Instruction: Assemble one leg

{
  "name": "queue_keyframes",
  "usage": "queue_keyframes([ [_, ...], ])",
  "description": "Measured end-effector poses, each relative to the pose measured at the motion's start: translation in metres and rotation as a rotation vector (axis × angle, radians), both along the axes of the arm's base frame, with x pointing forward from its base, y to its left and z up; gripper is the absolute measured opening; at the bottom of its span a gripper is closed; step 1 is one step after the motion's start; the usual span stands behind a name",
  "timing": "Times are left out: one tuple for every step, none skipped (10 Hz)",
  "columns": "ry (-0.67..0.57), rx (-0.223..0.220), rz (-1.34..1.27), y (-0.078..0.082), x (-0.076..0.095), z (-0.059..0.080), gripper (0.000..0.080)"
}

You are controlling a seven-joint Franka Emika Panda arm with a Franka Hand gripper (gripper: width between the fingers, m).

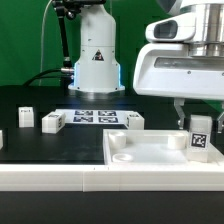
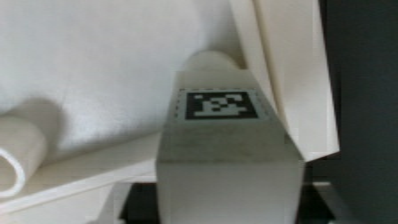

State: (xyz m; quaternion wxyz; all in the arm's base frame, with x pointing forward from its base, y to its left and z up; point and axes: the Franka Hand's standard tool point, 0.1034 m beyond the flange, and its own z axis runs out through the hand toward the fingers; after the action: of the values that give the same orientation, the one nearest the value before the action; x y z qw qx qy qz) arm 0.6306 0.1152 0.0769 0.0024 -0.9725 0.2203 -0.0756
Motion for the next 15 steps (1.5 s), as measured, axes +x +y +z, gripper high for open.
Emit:
queue_keyframes([
  [-0.005,0.022,-0.149,-0.0004,-0.0008,-0.0004,0.0291],
  [-0.008,0.037,-0.270,-0.0019,-0.0016,-0.0006,0.0291],
  [-0.013,0.048,-0.364,-0.0026,-0.0024,-0.0009,0.0291],
  [-0.017,0.063,-0.495,-0.0039,-0.0035,-0.0009,0.0291],
  [-0.020,0.071,-0.564,-0.0045,-0.0041,-0.0009,0.0291],
  [-0.023,0.094,-0.723,-0.0049,-0.0058,-0.0012,0.0291],
  [-0.026,0.110,-0.887,-0.0047,-0.0077,-0.0013,0.0292],
  [-0.027,0.121,-0.976,-0.0052,-0.0083,-0.0014,0.0292],
  [-0.025,0.126,-1.024,-0.0053,-0.0085,-0.0013,0.0292],
  [-0.023,0.127,-1.044,-0.0056,-0.0084,-0.0012,0.0292],
  [-0.022,0.135,-1.079,-0.0049,-0.0086,-0.0013,0.0294],
  [-0.020,0.141,-1.097,-0.0042,-0.0089,-0.0021,0.0294],
  [-0.020,0.137,-1.074,-0.0044,-0.0089,-0.0021,0.0465],
  [-0.019,0.133,-1.044,-0.0044,-0.0088,-0.0021,0.0583],
  [-0.020,0.131,-1.019,-0.0041,-0.0085,-0.0020,0.0583],
])
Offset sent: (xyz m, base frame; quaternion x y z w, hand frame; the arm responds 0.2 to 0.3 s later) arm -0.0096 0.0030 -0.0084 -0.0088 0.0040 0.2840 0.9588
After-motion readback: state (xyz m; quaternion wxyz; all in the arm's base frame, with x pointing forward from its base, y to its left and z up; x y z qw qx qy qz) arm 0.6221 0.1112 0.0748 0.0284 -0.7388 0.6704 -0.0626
